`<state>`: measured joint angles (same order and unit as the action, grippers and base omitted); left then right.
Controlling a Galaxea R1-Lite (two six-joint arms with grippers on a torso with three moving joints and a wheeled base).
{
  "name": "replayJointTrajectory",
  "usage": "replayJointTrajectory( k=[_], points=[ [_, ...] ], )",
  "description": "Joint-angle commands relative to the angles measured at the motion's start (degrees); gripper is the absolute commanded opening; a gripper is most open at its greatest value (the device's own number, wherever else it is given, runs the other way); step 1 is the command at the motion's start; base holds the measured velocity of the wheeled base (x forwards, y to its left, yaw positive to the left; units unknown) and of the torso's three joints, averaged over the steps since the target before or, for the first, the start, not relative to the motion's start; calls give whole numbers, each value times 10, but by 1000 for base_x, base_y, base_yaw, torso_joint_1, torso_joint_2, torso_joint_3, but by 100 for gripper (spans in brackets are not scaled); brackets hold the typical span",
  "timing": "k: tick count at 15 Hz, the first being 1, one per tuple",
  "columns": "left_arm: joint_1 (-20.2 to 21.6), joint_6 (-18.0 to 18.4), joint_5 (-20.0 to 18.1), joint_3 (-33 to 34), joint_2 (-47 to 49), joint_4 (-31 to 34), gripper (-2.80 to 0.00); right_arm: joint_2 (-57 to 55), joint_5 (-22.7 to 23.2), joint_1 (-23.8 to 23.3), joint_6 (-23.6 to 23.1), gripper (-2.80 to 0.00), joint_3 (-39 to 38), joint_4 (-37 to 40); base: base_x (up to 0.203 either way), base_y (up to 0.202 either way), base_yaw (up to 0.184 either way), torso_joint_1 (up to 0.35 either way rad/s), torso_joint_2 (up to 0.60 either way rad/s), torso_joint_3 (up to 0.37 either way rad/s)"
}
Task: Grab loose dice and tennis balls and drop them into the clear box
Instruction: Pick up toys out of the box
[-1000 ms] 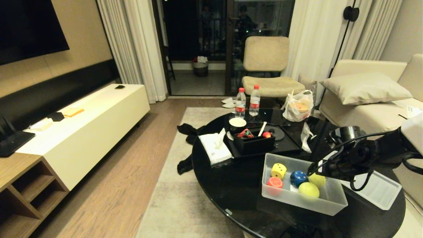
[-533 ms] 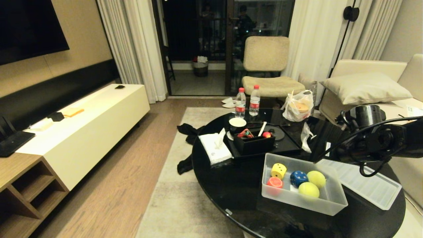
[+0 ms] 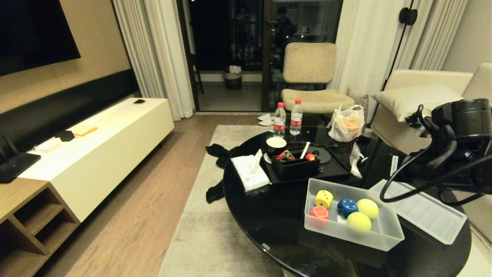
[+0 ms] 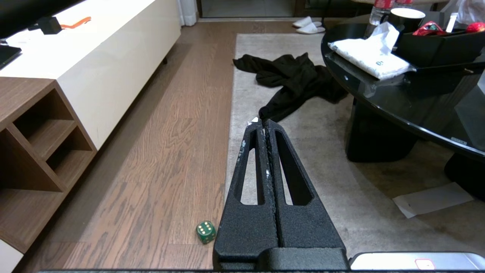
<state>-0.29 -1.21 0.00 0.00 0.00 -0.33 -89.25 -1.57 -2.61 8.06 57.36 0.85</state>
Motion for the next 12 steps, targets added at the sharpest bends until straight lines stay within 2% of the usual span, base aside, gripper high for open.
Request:
replayJointTrajectory(
  k=[1, 9, 12],
  points=[
    [-1, 0, 0, 1, 0, 0, -280, 109, -1, 17, 0, -280, -63, -2, 0, 0, 0, 0, 0, 0],
    [-1, 0, 0, 1, 0, 0, -280, 373, -3, 21, -1, -280, -266, -3, 0, 0, 0, 0, 0, 0],
    [0, 0, 0, 1, 0, 0, -280, 474, -22, 21, -3, -280, -334, -1, 0, 0, 0, 0, 0, 0]
  ],
)
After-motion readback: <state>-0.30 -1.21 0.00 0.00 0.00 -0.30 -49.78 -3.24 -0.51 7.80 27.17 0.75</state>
